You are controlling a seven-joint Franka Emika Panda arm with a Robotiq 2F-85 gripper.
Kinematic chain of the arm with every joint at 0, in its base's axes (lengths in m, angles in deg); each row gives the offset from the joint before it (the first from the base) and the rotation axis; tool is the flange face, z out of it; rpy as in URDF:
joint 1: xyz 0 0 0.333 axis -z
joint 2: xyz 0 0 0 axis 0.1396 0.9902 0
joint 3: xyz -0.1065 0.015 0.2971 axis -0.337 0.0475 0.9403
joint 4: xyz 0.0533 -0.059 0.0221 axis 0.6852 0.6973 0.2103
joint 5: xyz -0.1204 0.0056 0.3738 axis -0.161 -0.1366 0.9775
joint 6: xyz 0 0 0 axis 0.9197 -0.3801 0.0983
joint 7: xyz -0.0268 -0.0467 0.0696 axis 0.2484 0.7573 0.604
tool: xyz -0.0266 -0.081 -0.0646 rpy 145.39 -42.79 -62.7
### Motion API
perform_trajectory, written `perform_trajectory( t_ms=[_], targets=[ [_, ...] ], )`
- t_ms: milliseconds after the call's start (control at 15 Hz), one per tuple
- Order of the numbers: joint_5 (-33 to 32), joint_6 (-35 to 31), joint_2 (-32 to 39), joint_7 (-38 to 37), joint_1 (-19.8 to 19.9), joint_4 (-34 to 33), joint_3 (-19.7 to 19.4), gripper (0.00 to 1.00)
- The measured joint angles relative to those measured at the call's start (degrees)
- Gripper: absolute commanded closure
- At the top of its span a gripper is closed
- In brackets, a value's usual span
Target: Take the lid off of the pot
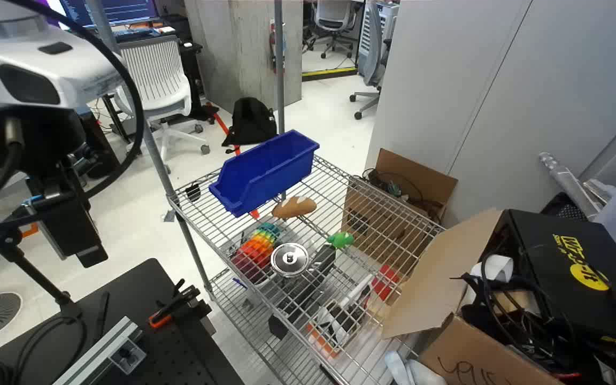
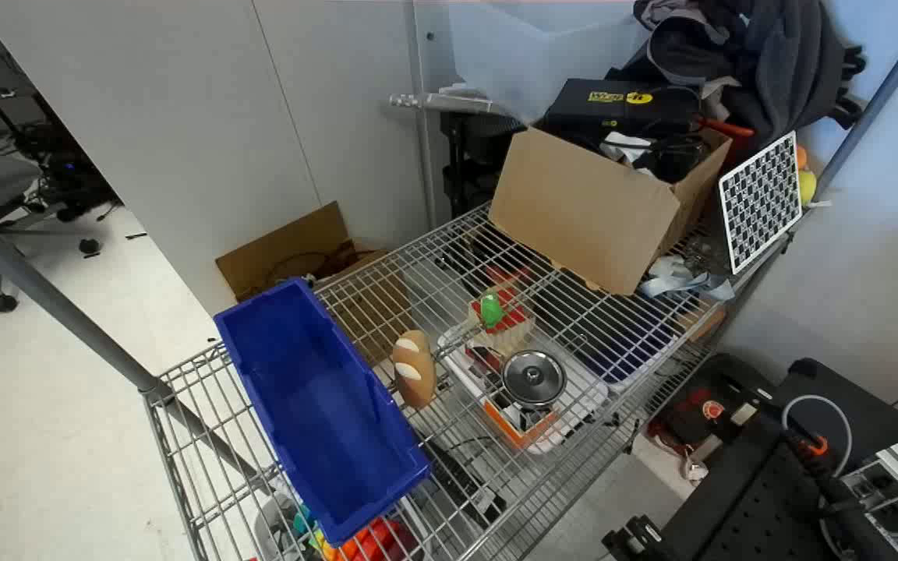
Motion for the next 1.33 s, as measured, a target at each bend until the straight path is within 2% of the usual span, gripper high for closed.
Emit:
perform_trajectory(
  t_ms=[667,800,933,1333],
  targets=[
    [0.0,-0.12,0.14,-0.14,0.04,0.0,0.0,0.0],
    [0.0,-1.67,2.12,-1.46,0.38,-0.33,0.13,0.0],
    [-0.06,-5.11,6.67,-3.37,1.32,-1.31,0.44,0.0],
    [-2.95,-24.78,26.23,-8.41,3.48,-6.11,1.29,0.0]
  ],
)
